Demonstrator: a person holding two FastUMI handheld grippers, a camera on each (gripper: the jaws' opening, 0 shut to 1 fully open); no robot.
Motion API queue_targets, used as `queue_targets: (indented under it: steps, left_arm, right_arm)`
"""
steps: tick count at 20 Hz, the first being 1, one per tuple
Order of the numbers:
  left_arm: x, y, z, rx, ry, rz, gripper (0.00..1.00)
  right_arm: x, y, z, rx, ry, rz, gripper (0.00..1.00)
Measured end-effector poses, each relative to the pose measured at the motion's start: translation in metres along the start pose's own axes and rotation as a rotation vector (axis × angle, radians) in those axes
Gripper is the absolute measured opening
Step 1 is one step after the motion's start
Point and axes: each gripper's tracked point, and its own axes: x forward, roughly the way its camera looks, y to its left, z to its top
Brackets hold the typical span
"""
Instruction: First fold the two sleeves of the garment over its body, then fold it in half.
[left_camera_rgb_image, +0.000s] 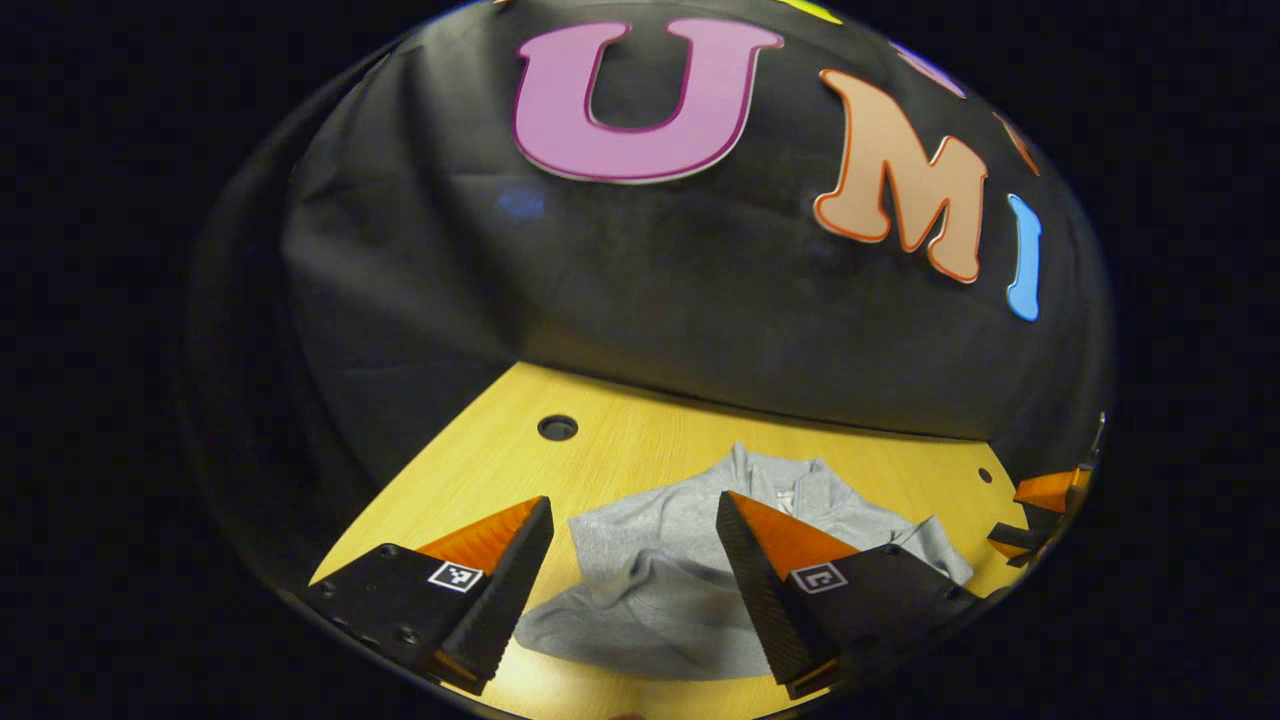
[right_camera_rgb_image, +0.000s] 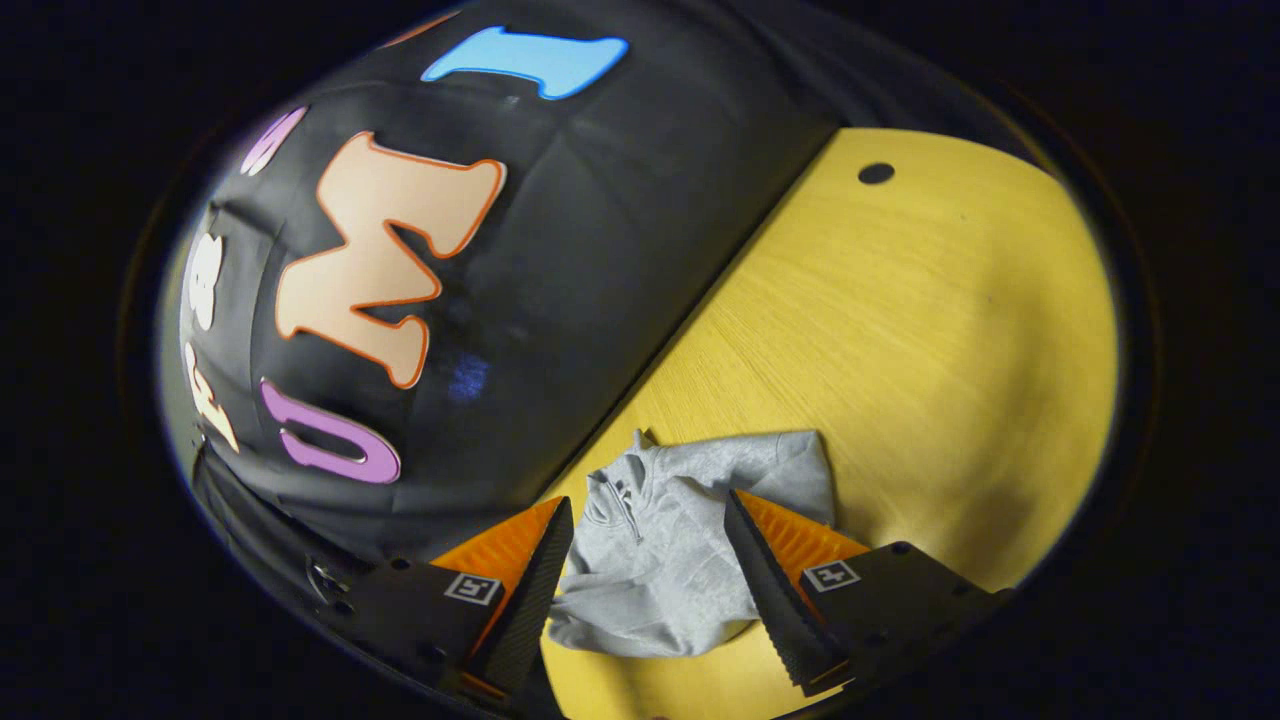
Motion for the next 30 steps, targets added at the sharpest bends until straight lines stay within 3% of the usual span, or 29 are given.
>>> queue_targets:
  steps: [5,11,18,19,20,23,24,25,30]
  left_arm:
    - [-0.055,-0.008,0.003,0.092,-0.126,0.074,0.95]
    - [-0.119,-0.015,-0.014,0.145,-0.17,0.035,0.95]
    - [-0.156,0.01,-0.003,0.158,-0.233,0.027,0.95]
    - [-0.157,0.013,0.0,0.15,-0.235,0.026,0.95]
    - [-0.156,0.017,0.003,0.145,-0.238,0.028,0.95]
    - [-0.157,0.026,0.016,0.15,-0.259,0.04,0.96]
    - [-0.157,0.028,0.019,0.157,-0.267,0.045,0.95]
    - [-0.158,0.029,0.023,0.165,-0.272,0.046,0.95]
    - [-0.16,0.034,0.032,0.182,-0.29,0.049,0.95]
  right_arm:
    - [-0.049,0.006,-0.006,-0.34,-0.071,0.035,0.95]
    - [-0.096,0.029,-0.014,-0.646,-0.262,0.001,0.97]
    - [-0.123,0.049,-0.04,-0.695,-0.356,-0.041,0.98]
    - [-0.125,0.049,-0.042,-0.698,-0.361,-0.046,0.94]
    - [-0.126,0.052,-0.042,-0.703,-0.368,-0.049,0.98]
    - [-0.132,0.058,-0.036,-0.721,-0.41,-0.059,0.98]
    - [-0.134,0.058,-0.034,-0.727,-0.417,-0.065,0.94]
    - [-0.136,0.056,-0.033,-0.728,-0.418,-0.074,0.98]
    - [-0.145,0.056,-0.025,-0.717,-0.452,-0.095,0.98]
